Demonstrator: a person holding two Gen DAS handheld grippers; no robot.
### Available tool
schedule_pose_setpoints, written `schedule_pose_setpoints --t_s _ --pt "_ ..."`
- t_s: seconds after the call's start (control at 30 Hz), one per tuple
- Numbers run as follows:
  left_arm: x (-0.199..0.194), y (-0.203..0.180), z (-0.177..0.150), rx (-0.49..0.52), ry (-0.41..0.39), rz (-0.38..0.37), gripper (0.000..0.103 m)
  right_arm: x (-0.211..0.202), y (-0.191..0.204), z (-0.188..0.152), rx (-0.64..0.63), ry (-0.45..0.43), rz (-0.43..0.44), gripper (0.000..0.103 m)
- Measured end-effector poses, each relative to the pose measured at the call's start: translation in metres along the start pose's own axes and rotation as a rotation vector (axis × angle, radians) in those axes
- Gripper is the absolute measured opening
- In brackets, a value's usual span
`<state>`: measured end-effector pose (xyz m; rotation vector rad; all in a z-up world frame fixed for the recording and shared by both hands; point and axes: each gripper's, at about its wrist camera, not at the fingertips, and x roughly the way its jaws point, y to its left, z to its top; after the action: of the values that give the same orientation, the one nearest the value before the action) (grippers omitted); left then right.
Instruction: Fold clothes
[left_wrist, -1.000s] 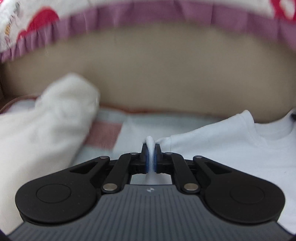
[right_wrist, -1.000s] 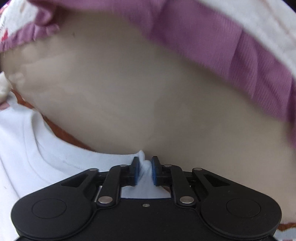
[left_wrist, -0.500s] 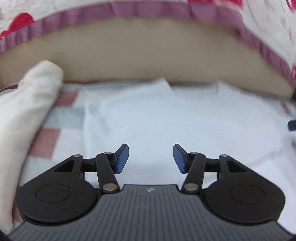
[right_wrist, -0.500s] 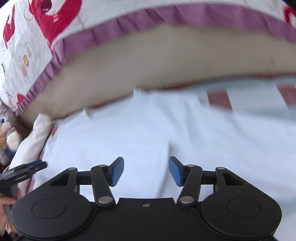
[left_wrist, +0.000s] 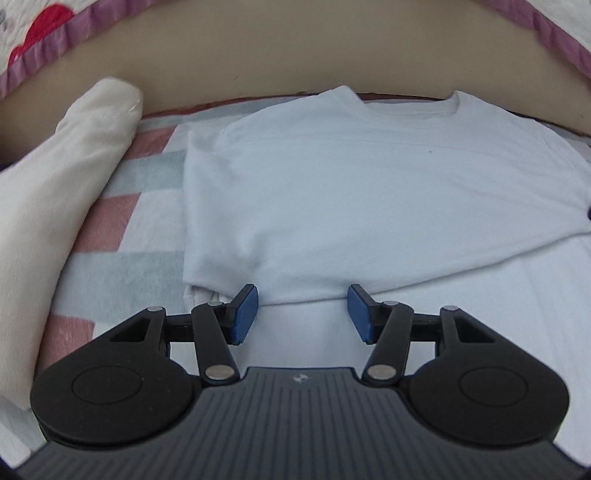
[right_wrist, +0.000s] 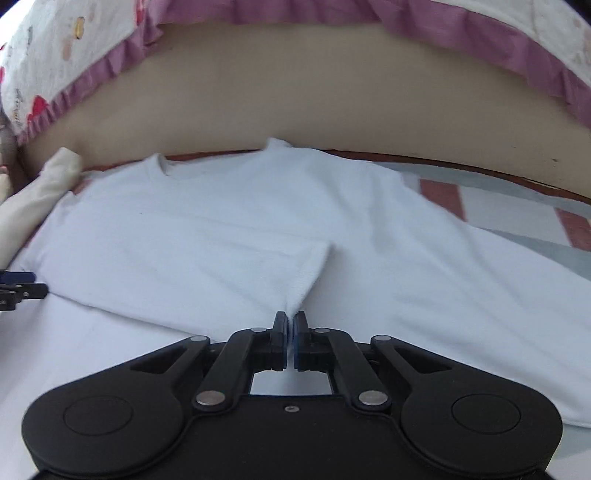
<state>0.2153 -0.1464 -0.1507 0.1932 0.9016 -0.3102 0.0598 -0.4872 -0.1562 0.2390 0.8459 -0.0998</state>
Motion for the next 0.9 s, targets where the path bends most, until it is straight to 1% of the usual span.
schedule_pose_setpoints --t_s 0.1,0.13,0.17,0.2,0.23,0.27,0.3,0.33,0.37,0.4,0.47,0.5,0.53,0.6,0.63,0.7,0.8,0.83,0.9 --pt "0.003 0.001 0.001 -0.006 0.012 0.010 0.057 -0.004 -0.014 0.006 0.031 0.057 -0.080 0.000" --pt "0.003 0.001 0.004 -0.025 0.028 0.023 0.057 -0.013 -0.026 0.011 0.073 0.066 -0.096 0.000" --pt "0.000 -0.001 0.010 -0.073 0.034 0.034 0.050 -0.024 -0.038 0.016 0.120 0.072 -0.110 0.001" --pt "-0.008 -0.005 0.016 -0.120 -0.008 -0.015 0.048 -0.042 -0.059 0.018 0.208 0.062 -0.107 0.012" --pt "-0.017 -0.011 0.023 -0.157 -0.049 -0.064 0.048 -0.061 -0.080 0.020 0.298 0.024 -0.084 0.026" --pt "-0.027 -0.027 0.033 -0.127 -0.088 -0.104 0.048 -0.081 -0.102 0.022 0.387 -0.014 -0.061 0.040" --pt "-0.037 -0.044 0.043 -0.094 -0.126 -0.140 0.051 -0.100 -0.123 0.022 0.475 -0.053 -0.041 0.065" --pt "-0.044 -0.066 0.053 -0.041 -0.151 -0.155 0.051 -0.116 -0.145 0.015 0.558 -0.094 -0.046 0.068" --pt "-0.049 -0.089 0.060 0.010 -0.169 -0.181 0.051 -0.127 -0.169 0.005 0.644 -0.107 -0.079 0.068" --pt "-0.052 -0.113 0.067 0.057 -0.178 -0.219 0.052 -0.131 -0.188 -0.006 0.711 -0.087 -0.136 0.068" --pt "-0.049 -0.160 0.074 0.129 -0.159 -0.292 0.052 -0.139 -0.226 -0.028 0.838 -0.049 -0.254 0.066" --pt "-0.045 -0.181 0.074 0.157 -0.150 -0.310 0.052 -0.143 -0.239 -0.035 0.859 -0.049 -0.351 0.061" --pt "-0.041 -0.202 0.074 0.185 -0.141 -0.328 0.052 -0.149 -0.250 -0.039 0.854 -0.060 -0.449 0.060" --pt "-0.033 -0.244 0.073 0.238 -0.122 -0.364 0.052 -0.159 -0.272 -0.049 0.894 -0.057 -0.611 0.060" --pt "-0.029 -0.258 0.071 0.244 -0.114 -0.381 0.052 -0.165 -0.284 -0.056 0.954 -0.073 -0.616 0.060" --pt "-0.021 -0.275 0.068 0.256 -0.093 -0.398 0.052 -0.172 -0.305 -0.074 1.089 -0.107 -0.544 0.060" --pt "-0.009 -0.301 0.063 0.274 -0.061 -0.421 0.052 -0.171 -0.321 -0.098 1.268 -0.133 -0.453 0.061" --pt "-0.006 -0.305 0.061 0.277 -0.051 -0.415 0.052 -0.168 -0.324 -0.102 1.308 -0.147 -0.431 0.061" --pt "-0.001 -0.310 0.056 0.272 -0.030 -0.405 0.052 -0.158 -0.320 -0.101 1.308 -0.181 -0.424 0.066"
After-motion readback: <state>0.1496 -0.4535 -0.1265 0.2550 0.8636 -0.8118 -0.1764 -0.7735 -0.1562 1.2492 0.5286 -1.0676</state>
